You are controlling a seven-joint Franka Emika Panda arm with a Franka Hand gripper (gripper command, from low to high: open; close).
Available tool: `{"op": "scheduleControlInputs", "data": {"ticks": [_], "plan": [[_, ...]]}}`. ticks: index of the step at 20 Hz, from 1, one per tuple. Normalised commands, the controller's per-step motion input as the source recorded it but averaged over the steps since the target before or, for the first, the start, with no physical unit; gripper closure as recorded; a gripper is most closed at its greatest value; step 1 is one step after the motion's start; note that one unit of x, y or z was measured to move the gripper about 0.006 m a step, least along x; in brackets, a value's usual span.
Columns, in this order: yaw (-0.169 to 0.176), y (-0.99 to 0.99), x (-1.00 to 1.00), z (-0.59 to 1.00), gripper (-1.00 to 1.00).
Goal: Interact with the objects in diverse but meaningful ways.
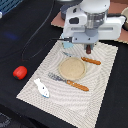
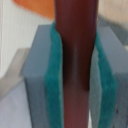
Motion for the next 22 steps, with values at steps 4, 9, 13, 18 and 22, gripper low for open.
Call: {"op": "scheduleControlInputs", "data": {"ticks": [4,9,13,18,22], "plan": [[-0.059,-0.54,0.04,-0.13,1.0],[-0.046,-0.1,0.09,-0.12,1.0],[-0.043,0.0,0.12,-0.04,1.0],[-0.019,-0.01,0.05,-0.02,1.0],[-0.002,-0.22,0.02,-0.15,1.0]]}}
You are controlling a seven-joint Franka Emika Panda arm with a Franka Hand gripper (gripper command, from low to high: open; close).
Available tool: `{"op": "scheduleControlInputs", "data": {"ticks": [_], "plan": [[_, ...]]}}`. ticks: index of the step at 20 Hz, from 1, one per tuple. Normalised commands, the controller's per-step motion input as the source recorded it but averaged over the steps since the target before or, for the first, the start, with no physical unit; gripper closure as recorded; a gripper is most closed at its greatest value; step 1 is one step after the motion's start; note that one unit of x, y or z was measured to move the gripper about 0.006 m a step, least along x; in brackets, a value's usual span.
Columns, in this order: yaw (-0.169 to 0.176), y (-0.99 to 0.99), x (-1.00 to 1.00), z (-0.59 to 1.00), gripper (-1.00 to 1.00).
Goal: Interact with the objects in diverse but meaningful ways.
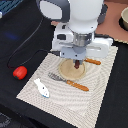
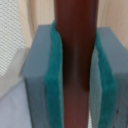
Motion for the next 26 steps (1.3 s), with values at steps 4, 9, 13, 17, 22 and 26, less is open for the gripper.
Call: {"op": "scheduleControlInputs", "data": {"ticks": [4,9,13,17,22,26], "plan": [[-0.002,-0.35,0.0,-0.27,1.0],[-0.007,-0.28,-0.01,-0.25,1.0],[-0.009,-0.01,0.0,0.16,-1.0],[-0.016,0.0,0.0,0.41,-1.0],[-0.005,0.0,-0.06,0.64,-1.0],[0.0,-0.12,-0.47,0.17,-1.0]]}}
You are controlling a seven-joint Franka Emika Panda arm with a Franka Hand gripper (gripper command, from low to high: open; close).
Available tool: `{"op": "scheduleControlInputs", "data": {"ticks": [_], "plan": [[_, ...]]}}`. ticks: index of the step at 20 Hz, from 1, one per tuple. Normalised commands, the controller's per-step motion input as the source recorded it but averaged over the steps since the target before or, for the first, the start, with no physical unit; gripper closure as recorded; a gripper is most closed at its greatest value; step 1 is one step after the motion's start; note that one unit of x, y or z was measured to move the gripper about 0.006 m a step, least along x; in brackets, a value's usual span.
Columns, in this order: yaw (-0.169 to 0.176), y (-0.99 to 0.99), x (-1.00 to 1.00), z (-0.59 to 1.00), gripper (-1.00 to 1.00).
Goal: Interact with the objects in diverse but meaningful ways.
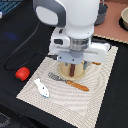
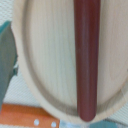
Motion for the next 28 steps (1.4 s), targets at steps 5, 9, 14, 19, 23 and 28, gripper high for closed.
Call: {"op": "scheduleControlInputs", "data": {"ticks": [5,9,14,19,23,28], "plan": [[-0.075,-0.31,-0.71,-0.01,-1.0],[-0.093,-0.24,-0.86,-0.15,-1.0],[-0.1,-0.25,-0.87,0.0,-1.0],[-0.102,-0.23,-0.85,0.11,-1.0],[-0.077,-0.17,-0.97,0.01,-1.0],[-0.056,-0.12,-1.0,0.0,-1.0]]}}
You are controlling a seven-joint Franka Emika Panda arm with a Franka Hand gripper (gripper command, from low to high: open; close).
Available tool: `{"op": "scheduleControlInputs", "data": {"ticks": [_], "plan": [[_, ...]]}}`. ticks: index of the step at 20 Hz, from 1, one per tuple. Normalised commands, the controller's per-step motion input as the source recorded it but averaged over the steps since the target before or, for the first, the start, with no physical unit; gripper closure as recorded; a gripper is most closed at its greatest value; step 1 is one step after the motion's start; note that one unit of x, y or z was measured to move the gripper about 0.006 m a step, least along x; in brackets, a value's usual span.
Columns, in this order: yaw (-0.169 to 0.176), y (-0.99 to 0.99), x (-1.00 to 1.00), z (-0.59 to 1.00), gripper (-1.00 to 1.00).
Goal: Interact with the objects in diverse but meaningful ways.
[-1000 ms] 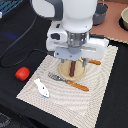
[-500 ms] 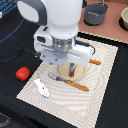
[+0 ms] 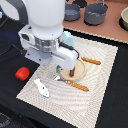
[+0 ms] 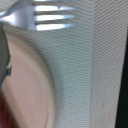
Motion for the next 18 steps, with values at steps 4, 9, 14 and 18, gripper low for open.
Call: {"op": "scheduleControlInputs", "data": {"ticks": [4,9,14,18], "plan": [[-0.045,-0.13,-1.0,0.0,-1.0],[-0.041,-0.24,-0.93,0.0,-1.0],[-0.037,-0.46,-0.68,-0.01,-1.0],[-0.046,-0.37,-0.5,-0.15,-1.0]]}}
